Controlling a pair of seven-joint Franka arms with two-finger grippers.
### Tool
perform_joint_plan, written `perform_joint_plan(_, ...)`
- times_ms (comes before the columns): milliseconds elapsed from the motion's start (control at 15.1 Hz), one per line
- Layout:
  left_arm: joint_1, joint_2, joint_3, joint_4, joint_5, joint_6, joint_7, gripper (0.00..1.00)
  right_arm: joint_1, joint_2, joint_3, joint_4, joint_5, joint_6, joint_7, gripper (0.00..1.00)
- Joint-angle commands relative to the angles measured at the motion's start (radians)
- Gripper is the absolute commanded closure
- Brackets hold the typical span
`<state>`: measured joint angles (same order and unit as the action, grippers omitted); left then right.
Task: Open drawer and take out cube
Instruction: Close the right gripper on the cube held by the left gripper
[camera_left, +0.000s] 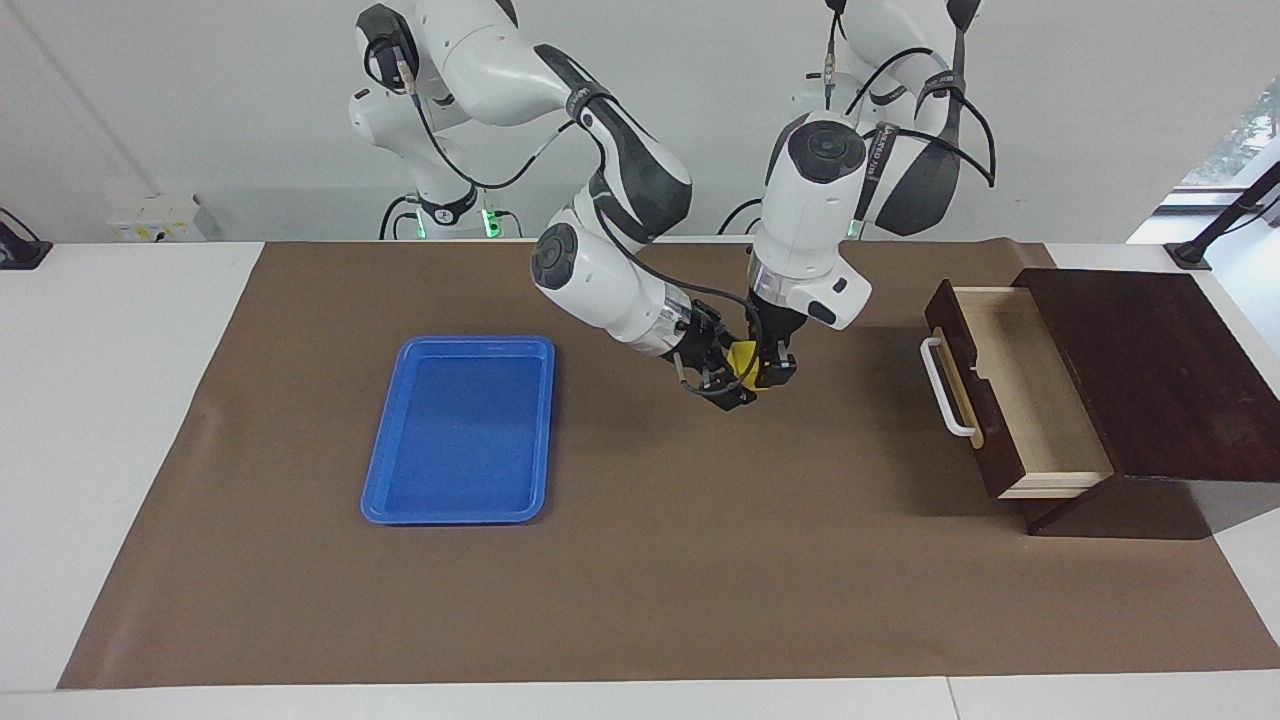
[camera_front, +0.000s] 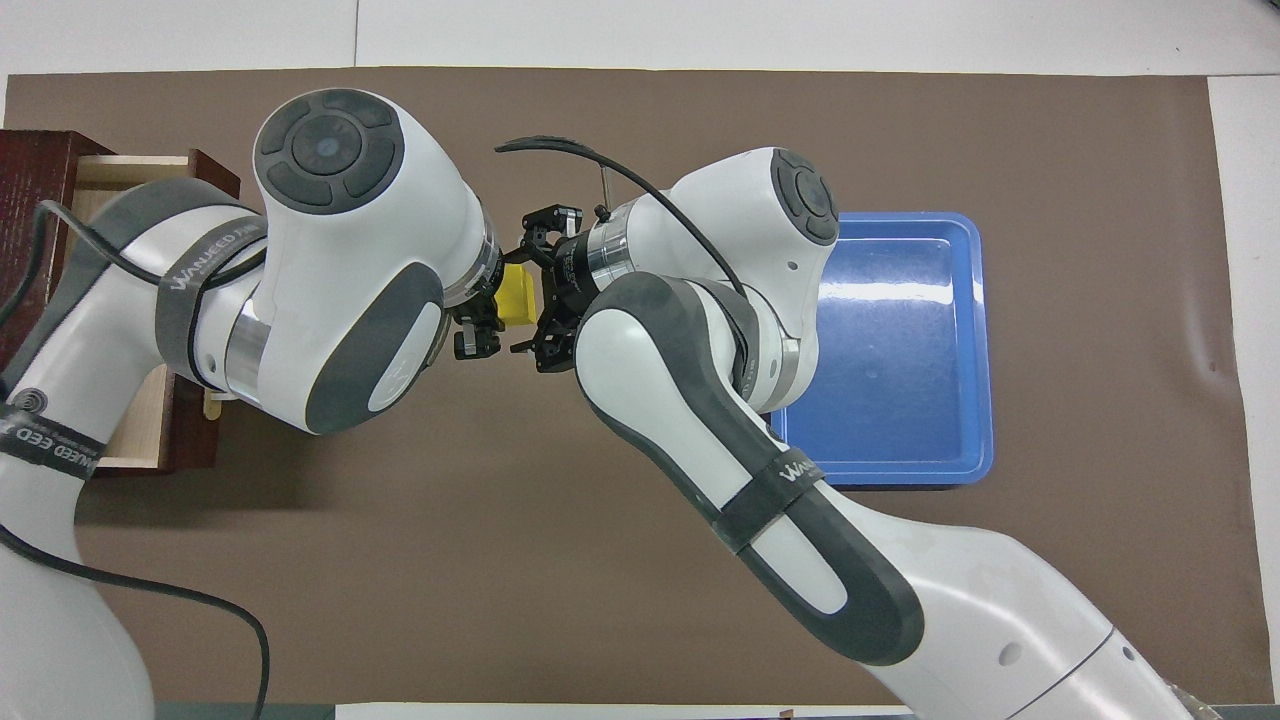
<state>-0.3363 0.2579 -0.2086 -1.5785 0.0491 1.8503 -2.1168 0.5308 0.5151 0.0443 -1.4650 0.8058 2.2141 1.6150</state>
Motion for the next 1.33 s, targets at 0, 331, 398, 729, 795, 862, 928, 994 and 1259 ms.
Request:
perform_joint_plan(0,-0.013,-0.035,0.015,-0.043,-0.003,0.021,0.0,1.0,0.002,-0.006,0.0,-0.012,-0.019,-0.001,0.025,0.03)
perform_joint_plan(331,-0.013,-0.035,0.015,-0.043,-0.003,0.021,0.0,1.0,0.001,-0.006,0.0,-0.003,-0.019,-0.004,0.032,0.11)
perform_joint_plan(398,-0.013,-0.035,0.015,-0.043,-0.003,0.021,0.0,1.0,0.003,-0.007,-0.001,-0.003,-0.019,-0.004,0.036,0.19)
perform_joint_plan(729,-0.013,-0.035,0.015,-0.043,-0.003,0.023,0.001,1.0,0.0,-0.009,-0.003,0.023,-0.029,-0.025,0.069,1.0)
perform_joint_plan(795,-0.013,-0.035,0.015,-0.044,-0.003,0.024,0.001,1.0,-0.002,-0.009,-0.001,0.023,-0.052,-0.024,0.065,1.0)
perform_joint_plan(862,-0.013,-0.035,0.015,-0.044,-0.003,0.024,0.001,1.0,-0.008,-0.009,0.0,0.023,-0.06,-0.021,0.063,1.0)
perform_joint_plan(928,-0.013,-0.037,0.015,-0.049,-0.003,0.026,0.001,1.0,-0.011,-0.009,0.0,0.023,-0.059,-0.02,0.056,1.0)
perform_joint_plan(994,-0.013,-0.037,0.015,-0.049,-0.003,0.026,0.001,1.0,-0.012,-0.009,0.0,0.023,-0.059,-0.022,0.052,1.0)
perform_joint_plan(1259,-0.013,-0.037,0.015,-0.049,-0.003,0.027,0.011,1.0,-0.014,-0.009,0.002,0.023,-0.057,-0.021,0.051,1.0)
